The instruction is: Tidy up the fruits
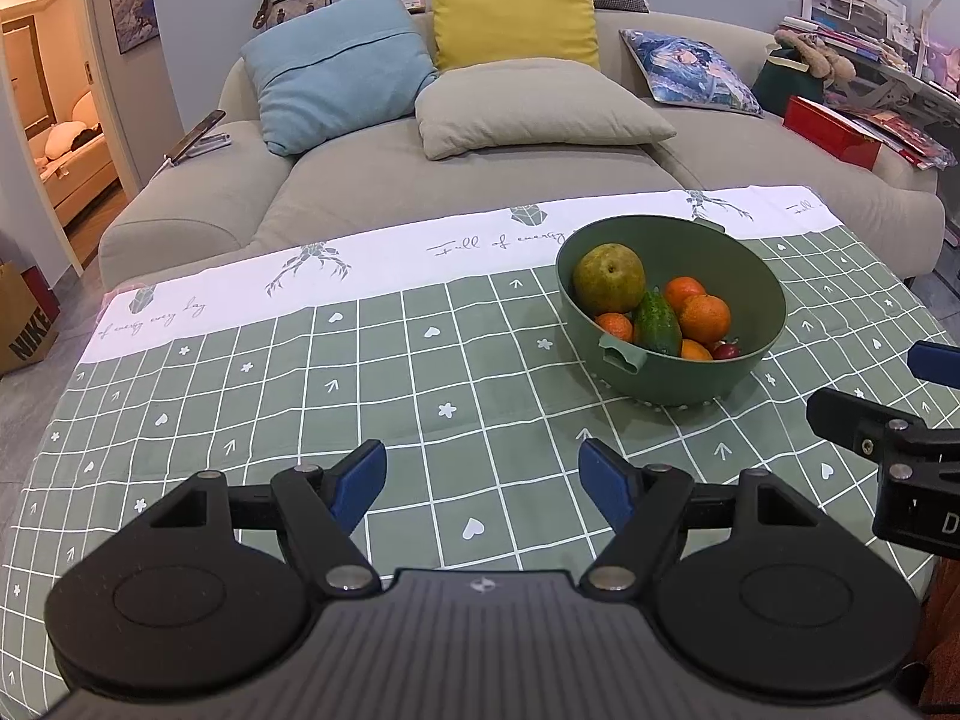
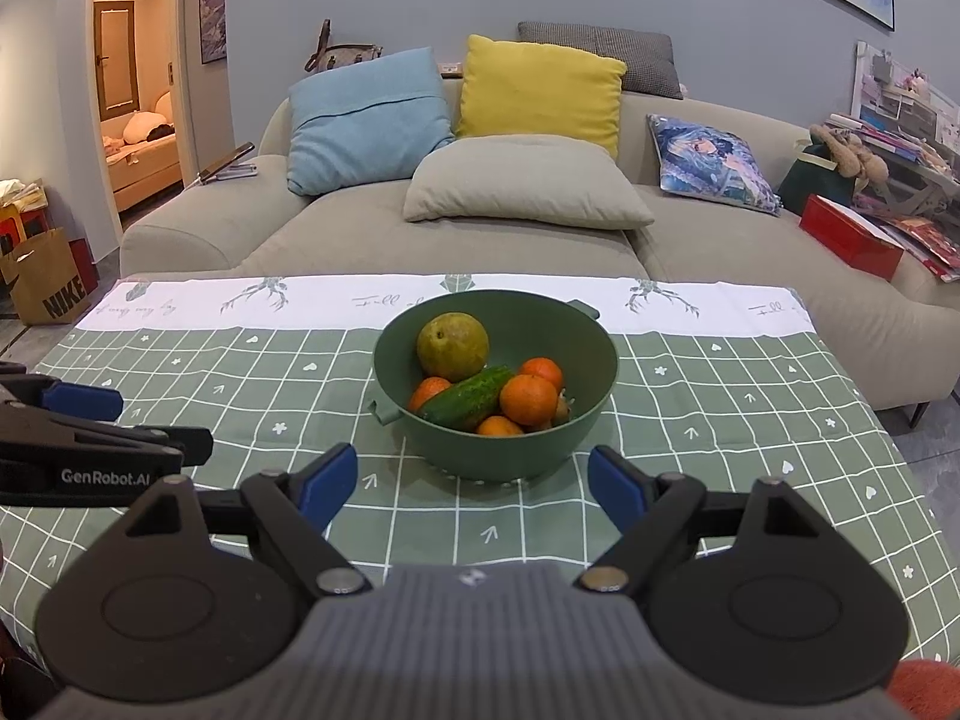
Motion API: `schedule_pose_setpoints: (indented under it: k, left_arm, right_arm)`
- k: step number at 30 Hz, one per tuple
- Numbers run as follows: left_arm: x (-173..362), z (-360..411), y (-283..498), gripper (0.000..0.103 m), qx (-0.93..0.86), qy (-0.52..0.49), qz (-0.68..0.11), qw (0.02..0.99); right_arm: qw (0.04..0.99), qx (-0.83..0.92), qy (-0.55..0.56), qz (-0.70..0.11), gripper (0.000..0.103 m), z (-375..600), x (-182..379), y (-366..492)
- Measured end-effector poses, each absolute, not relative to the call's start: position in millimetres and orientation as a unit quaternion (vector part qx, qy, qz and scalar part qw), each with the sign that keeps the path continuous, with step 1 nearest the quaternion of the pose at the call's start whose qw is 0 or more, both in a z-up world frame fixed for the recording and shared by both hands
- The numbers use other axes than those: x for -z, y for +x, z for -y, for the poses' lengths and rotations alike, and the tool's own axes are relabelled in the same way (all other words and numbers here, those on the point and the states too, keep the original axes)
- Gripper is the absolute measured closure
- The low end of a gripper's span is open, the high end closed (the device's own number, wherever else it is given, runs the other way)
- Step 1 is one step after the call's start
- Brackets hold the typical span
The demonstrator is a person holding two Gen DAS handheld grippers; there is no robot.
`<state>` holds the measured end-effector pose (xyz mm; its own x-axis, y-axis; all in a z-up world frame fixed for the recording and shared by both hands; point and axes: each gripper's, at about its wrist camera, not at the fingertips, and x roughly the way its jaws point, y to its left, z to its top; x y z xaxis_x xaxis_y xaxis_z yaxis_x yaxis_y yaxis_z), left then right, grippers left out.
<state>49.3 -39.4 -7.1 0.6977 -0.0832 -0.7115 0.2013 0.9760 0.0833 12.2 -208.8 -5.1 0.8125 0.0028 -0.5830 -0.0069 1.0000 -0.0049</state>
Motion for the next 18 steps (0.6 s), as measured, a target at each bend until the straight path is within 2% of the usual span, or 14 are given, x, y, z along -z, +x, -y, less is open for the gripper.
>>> schedule_pose_setpoints:
  k: [18]
  left_arm:
    - [8.6, 38.1, 49.2, 0.017, 0.076, 0.077, -0.382, 0.918]
  right_arm:
    - [0.952, -0.003, -0.004, -0.307, 0.023, 209.3, 5.2, 12.3]
